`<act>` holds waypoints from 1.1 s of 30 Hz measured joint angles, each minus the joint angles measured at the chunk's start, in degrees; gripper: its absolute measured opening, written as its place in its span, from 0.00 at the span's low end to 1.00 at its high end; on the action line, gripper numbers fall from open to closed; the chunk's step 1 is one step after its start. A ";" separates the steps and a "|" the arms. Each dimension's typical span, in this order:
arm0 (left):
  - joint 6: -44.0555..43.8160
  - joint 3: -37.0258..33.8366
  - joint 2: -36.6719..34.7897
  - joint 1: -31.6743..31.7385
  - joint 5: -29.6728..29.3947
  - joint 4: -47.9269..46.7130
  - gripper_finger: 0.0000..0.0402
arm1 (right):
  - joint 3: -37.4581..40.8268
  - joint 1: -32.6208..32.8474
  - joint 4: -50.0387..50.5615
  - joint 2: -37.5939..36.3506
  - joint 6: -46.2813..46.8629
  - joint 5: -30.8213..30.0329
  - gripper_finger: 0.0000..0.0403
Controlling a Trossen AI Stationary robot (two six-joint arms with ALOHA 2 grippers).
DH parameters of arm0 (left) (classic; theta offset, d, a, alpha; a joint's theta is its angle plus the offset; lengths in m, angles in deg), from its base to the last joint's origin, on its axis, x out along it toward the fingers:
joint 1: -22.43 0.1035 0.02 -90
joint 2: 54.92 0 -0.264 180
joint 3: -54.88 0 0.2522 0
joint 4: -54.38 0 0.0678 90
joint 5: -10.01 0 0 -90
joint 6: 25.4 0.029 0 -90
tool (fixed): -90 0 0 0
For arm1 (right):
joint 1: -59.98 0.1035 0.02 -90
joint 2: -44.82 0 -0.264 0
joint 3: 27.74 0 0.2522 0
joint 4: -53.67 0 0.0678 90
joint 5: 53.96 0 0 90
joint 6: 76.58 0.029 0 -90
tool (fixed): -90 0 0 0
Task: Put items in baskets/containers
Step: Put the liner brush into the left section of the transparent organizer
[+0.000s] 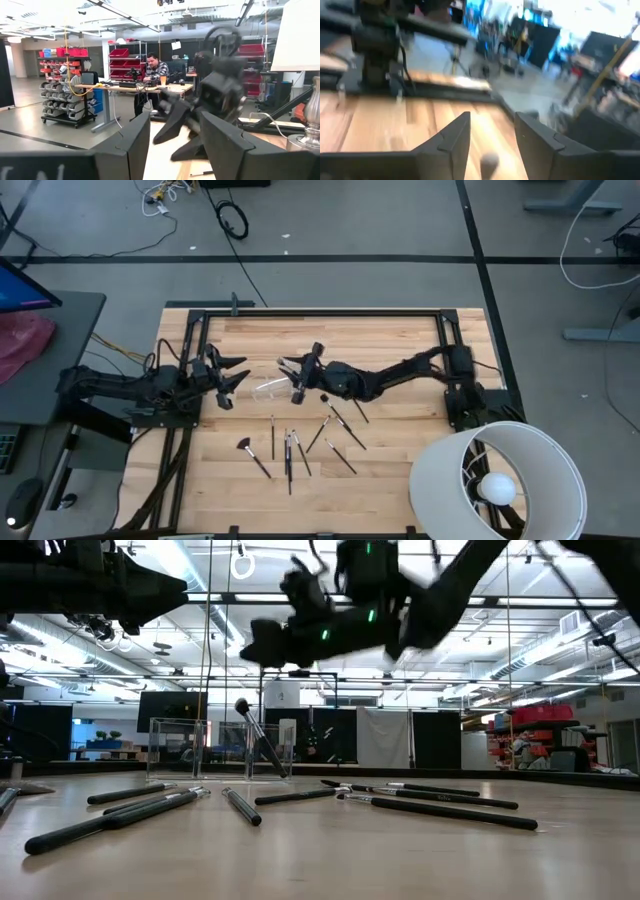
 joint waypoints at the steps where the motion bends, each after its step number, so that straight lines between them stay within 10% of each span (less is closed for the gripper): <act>1: 0.00 0.00 0.00 -0.02 0.01 0.01 0.44 | 0.00 0.79 5.89 -2.38 0.88 -1.92 0.39; 17: -3.50 0.00 0.03 -0.05 5.47 -2.38 0.44 | 0.20 14.26 78.59 -22.30 46.44 -17.17 0.34; 28: -8.01 0.40 13.22 -4.12 20.89 6.40 0.44 | 12.68 19.66 79.28 -22.40 60.69 -26.18 0.35; 33: -2.52 5.26 23.07 -8.50 19.12 5.47 0.44 | 17.33 19.65 79.26 -24.98 68.87 -28.12 0.35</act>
